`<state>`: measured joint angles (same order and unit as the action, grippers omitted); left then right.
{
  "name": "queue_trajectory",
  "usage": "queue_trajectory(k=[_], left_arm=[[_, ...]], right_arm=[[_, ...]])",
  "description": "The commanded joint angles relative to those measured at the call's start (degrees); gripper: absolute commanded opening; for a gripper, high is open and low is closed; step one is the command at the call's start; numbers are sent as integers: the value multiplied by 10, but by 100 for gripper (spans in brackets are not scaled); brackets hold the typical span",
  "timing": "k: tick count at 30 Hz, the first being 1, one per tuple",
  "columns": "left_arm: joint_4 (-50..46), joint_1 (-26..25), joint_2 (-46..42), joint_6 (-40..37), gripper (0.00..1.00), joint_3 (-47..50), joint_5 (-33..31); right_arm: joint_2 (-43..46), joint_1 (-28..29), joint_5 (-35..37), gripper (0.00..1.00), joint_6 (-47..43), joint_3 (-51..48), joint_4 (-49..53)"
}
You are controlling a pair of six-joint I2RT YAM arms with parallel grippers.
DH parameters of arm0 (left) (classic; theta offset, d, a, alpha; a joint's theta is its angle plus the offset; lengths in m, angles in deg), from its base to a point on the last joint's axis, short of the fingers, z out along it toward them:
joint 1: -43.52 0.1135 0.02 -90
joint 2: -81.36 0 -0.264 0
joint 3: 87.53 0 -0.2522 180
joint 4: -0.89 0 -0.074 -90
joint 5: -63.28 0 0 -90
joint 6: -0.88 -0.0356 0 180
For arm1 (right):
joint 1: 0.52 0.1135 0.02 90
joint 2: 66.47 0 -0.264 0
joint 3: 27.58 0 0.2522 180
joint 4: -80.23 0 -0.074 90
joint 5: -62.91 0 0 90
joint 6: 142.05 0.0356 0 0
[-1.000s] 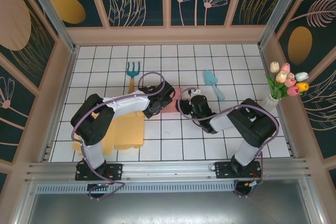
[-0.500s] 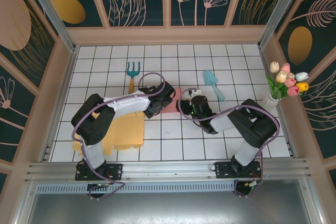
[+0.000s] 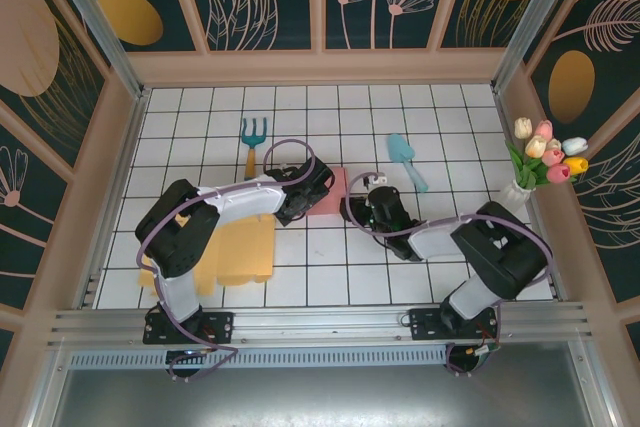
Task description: Fold the paper box
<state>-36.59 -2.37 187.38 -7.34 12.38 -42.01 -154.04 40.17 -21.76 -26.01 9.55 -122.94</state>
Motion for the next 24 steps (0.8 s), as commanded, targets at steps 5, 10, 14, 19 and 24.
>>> queue_trajectory(k=[5,10,14,19,24], left_arm=[[-27,-2,15,6,96,23,5],[-27,-1,14,6,96,23,5],[-28,-1,11,6,96,26,2],[-32,-1,4,7,96,27,-4],[-34,-1,1,8,96,28,-7]], right_arm=[[66,21,18,52,16,-14,62],[51,25,1,52,13,-15,49],[28,26,-31,52,19,-17,25],[3,29,-62,49,25,-12,9],[-2,31,-68,45,29,-12,3]])
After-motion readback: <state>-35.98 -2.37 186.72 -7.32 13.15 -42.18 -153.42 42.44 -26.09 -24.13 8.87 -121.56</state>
